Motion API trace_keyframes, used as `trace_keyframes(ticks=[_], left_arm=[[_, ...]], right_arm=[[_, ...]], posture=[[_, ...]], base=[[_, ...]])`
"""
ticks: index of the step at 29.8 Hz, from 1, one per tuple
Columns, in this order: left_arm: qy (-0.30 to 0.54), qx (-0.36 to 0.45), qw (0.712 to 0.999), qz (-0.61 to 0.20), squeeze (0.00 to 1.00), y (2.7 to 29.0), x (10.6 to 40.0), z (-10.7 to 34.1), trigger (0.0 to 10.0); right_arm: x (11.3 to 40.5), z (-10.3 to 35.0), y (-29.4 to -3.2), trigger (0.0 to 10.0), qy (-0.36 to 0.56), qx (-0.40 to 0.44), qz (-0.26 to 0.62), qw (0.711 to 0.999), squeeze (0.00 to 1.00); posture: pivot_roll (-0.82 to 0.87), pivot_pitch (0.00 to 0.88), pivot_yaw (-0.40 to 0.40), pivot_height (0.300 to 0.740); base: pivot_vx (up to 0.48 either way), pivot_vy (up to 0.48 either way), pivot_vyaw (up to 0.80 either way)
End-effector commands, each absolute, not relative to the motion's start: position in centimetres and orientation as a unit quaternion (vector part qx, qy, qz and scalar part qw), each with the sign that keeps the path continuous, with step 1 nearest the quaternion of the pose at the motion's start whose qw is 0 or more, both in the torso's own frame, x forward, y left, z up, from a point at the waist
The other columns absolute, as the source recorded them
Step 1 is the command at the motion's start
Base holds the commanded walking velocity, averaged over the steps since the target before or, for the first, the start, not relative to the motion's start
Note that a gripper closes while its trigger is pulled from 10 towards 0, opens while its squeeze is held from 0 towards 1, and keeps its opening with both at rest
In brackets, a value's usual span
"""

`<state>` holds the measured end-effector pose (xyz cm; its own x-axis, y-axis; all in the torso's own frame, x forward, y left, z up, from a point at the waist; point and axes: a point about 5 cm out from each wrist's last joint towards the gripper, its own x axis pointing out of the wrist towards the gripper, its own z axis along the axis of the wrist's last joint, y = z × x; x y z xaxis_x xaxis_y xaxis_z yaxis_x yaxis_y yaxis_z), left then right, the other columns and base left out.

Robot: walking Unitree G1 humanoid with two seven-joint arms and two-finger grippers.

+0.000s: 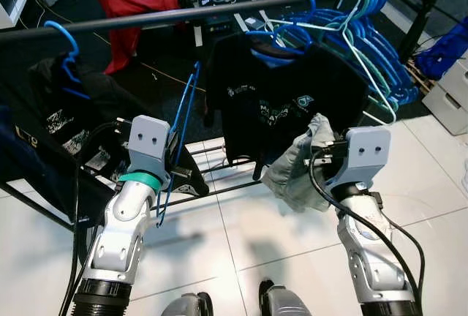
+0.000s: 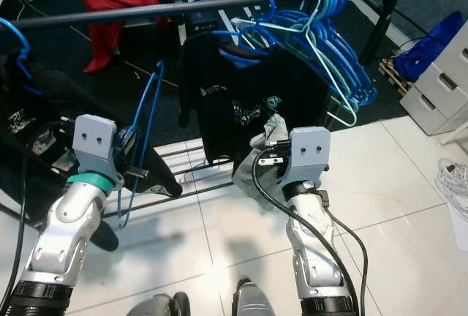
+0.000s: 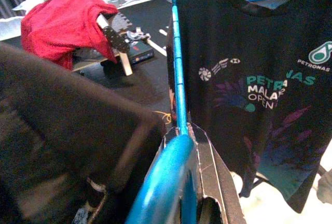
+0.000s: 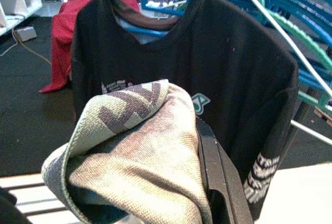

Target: Hang hanger

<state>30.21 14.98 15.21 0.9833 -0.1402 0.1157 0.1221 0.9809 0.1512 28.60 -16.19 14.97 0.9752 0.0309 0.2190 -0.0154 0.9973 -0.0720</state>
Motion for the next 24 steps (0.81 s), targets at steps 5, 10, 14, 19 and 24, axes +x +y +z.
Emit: trace_keyframes(ticks=[5, 10, 14, 19, 24], left_arm=[[-0.062, 0.076, 0.993, -0.063, 0.00, 15.07, 29.94, 15.12, 10.0], [-0.061, 0.077, 0.993, -0.063, 0.00, 15.07, 29.94, 15.12, 10.0], [-0.061, 0.077, 0.993, -0.063, 0.00, 15.07, 29.95, 15.14, 10.0], [-0.060, 0.077, 0.993, -0.063, 0.00, 15.12, 29.95, 15.16, 10.0], [-0.059, 0.077, 0.993, -0.063, 0.00, 15.17, 29.93, 15.13, 10.0]], right_arm=[[28.50, 14.65, -16.27, 10.0, -0.107, -0.033, 0.009, 0.994, 0.00], [28.51, 14.64, -16.34, 10.0, -0.107, -0.034, 0.009, 0.994, 0.00], [28.51, 14.66, -16.41, 10.0, -0.107, -0.034, 0.008, 0.994, 0.00], [28.52, 14.65, -16.46, 10.0, -0.107, -0.032, 0.007, 0.994, 0.00], [28.52, 14.56, -16.47, 10.0, -0.105, -0.032, 0.007, 0.994, 0.00]], posture=[[-0.11, 0.083, 0.057, 0.740], [-0.11, 0.081, 0.058, 0.740], [-0.11, 0.082, 0.058, 0.740], [-0.11, 0.085, 0.058, 0.740], [-0.11, 0.086, 0.058, 0.740]], base=[[-0.337, 0.000, 0.00], [-0.374, 0.000, 0.00], [-0.375, 0.000, 0.00], [-0.375, 0.000, 0.00], [-0.377, 0.000, 0.00]])
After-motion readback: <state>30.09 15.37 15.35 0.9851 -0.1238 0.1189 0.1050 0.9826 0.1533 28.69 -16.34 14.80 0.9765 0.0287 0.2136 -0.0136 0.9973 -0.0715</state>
